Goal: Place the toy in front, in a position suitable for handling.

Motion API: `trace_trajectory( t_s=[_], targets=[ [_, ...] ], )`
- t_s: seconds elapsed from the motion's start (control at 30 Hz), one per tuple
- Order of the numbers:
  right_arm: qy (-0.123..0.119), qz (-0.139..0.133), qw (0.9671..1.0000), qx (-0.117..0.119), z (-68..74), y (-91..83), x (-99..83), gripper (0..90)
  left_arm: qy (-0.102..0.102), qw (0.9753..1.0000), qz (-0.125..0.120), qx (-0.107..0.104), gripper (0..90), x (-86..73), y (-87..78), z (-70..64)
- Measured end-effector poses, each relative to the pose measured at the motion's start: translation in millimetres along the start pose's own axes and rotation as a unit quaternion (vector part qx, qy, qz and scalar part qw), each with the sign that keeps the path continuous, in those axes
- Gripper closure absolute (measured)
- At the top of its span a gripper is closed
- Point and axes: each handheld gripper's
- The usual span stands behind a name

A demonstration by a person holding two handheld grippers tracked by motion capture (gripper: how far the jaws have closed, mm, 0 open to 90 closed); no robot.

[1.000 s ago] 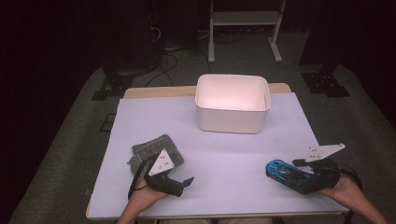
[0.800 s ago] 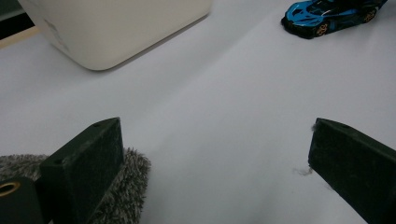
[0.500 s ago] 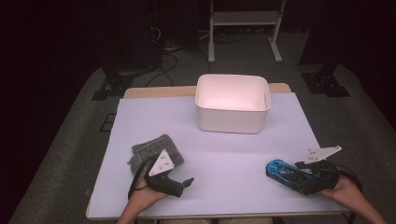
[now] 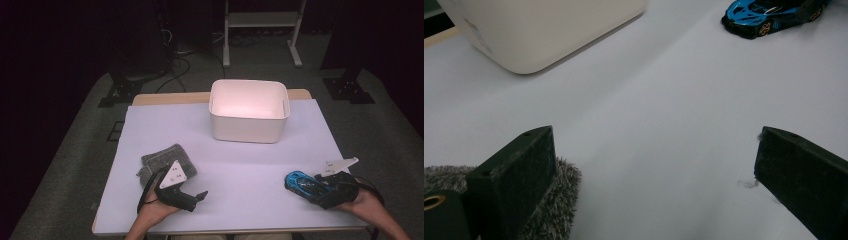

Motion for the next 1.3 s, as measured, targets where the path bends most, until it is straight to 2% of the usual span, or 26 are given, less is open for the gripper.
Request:
trace_trajectory(
  t_s=[0.27, 0.43, 0.67, 0.8, 1.03, 1.3],
  targets=[
    [-0.009, 0.003, 1.0, -0.003, 1.3, 7.0, 3.7, 15.3, -0.003, 1.0, -0.003, 0.0, 3.1, -0.4, -0.5, 0.5],
    [-0.01, 0.019, 0.9997, -0.01, 3.0, 13.4, 1.1, 14.8, -0.003, 1.0, -0.003, 0.001, 3.1, -0.6, -1.2, 1.1],
    [-0.015, 0.014, 0.9997, -0.012, 3.3, 13.4, -0.3, 16.3, -0.002, 1.0, -0.003, 0.001, 3.1, -0.5, -1.6, 1.0],
    [-0.021, 0.008, 0.9997, -0.009, 3.9, 11.2, -1.1, 24.4, -0.001, 1.0, -0.004, 0.002, 3.1, -0.5, -2.3, 1.5],
    [-0.018, 0.025, 0.9995, -0.013, 4.0, 11.7, 3.8, 25.0, -0.001, 1.0, -0.006, 0.003, 3.1, -0.3, -3.0, 1.6],
    [-0.018, 0.017, 0.9996, -0.015, 4.7, 10.5, 2.1, 25.2, -0.002, 1.0, -0.008, 0.005, 3.1, -0.6, -3.4, 2.4]
  ],
)
Point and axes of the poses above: each handheld gripper's, and its own axes: y roughly forward along the jaws, x roughly out of its top, z roughly to its left, and after that the axes turned 8 degrees about -z, right-handed
